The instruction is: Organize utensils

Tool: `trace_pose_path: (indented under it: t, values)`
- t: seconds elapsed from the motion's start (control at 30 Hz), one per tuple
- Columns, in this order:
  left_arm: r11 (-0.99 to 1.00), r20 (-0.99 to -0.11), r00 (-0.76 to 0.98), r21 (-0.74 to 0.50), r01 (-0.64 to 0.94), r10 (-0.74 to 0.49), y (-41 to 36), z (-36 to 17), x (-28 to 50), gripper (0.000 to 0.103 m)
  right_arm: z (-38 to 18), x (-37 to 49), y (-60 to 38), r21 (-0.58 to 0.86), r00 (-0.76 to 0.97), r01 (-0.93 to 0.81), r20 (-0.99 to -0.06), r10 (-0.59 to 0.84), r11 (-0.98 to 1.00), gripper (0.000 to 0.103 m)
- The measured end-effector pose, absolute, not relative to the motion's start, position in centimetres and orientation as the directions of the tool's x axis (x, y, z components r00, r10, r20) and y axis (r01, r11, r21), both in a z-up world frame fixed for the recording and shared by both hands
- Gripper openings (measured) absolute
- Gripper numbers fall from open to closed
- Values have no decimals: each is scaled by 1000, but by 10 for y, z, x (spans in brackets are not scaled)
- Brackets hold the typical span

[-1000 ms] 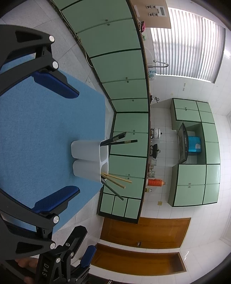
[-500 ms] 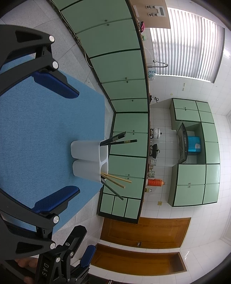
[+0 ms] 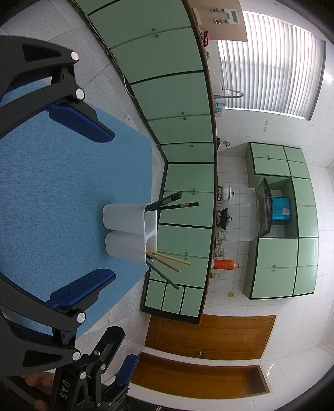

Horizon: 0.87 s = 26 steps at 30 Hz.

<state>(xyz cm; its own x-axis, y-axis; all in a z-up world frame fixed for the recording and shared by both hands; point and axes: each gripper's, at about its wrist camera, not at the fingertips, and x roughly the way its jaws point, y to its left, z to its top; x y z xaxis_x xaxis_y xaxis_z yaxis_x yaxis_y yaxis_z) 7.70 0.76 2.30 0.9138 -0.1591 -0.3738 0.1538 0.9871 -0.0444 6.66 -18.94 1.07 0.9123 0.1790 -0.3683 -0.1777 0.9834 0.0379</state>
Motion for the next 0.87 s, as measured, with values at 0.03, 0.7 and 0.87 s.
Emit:
trace_pose_path:
  t: [0.03,0.7,0.87]
  values:
    - [987,-373,914,-45,154,-159,7,23,77,97,11,67,-190,38,912,-178,-368,179,983,97]
    - [988,-372,916,-41,149,-154,5,22,75,97,10,68,-191,40,912,-175,-369,178,984,97]
    - [988,-372,915,-41,149,-153,5,22,75,97,10,68,-191,41,912,-176,-369,178,984,97]
